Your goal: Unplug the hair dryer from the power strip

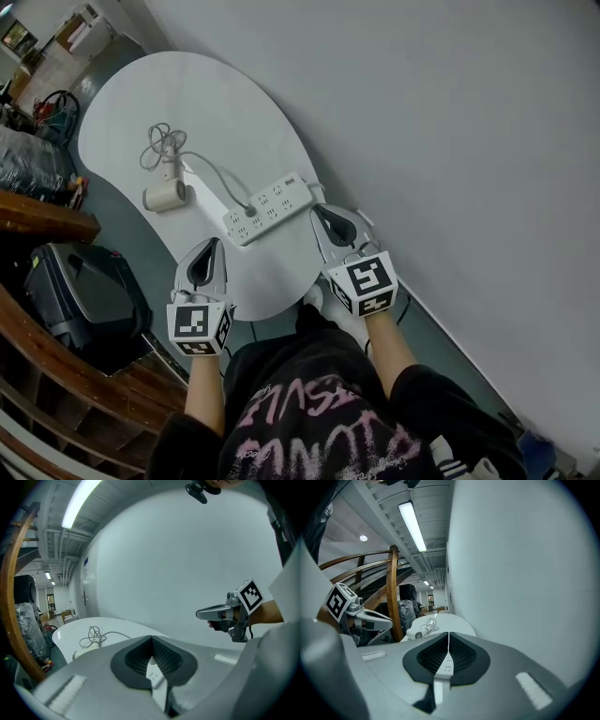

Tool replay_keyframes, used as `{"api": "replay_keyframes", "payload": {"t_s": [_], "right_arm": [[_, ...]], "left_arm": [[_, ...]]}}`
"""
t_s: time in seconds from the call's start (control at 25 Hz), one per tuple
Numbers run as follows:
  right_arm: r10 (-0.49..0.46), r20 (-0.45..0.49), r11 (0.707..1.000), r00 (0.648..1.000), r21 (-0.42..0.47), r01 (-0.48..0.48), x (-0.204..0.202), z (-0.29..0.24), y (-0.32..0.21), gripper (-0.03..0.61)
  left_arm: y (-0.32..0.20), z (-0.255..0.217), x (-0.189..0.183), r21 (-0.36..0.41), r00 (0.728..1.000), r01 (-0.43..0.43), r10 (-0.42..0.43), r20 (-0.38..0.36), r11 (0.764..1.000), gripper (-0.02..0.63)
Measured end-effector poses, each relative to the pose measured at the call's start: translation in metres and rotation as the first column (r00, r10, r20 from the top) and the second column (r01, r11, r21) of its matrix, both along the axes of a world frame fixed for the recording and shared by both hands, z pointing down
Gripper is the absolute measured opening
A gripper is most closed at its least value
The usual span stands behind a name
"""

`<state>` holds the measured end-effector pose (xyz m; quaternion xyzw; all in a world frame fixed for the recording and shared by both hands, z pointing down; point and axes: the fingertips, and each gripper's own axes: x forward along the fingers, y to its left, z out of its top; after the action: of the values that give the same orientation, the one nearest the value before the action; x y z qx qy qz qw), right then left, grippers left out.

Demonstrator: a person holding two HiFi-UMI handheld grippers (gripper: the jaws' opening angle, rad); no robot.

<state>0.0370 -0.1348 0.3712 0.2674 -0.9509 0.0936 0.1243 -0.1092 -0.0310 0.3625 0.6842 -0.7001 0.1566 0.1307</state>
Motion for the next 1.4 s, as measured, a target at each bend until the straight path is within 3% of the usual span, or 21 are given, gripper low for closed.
{"api": "replay_keyframes", "payload": {"t_s": [0.28,0.84,1.4], "right_arm": [[-0.024,-0.008,1.0,1.0,-0.01,0.024,-0.004,0.005,-0.022,0.015],[-0.042,-0.068,0.999,0.997,-0.008,0.042,-0.023,0.012,-0.011,0.017],[-0.051,-0.154,0.998,0.987,-0.053,0.044,-0.051,0.037,0.012,0.008]], "left_arm": [[-0.027,-0.006,0.003,0.012,1.0,-0.014,0.014,0.028,1.0,0.0],[-0.009,0.003,-0.014,0.02,0.999,0.021,-0.02,-0.039,1.0,0.002],[0.001,0.028,-0.034,-0.029,0.995,-0.034,0.031,-0.097,0.999,0.001]]}}
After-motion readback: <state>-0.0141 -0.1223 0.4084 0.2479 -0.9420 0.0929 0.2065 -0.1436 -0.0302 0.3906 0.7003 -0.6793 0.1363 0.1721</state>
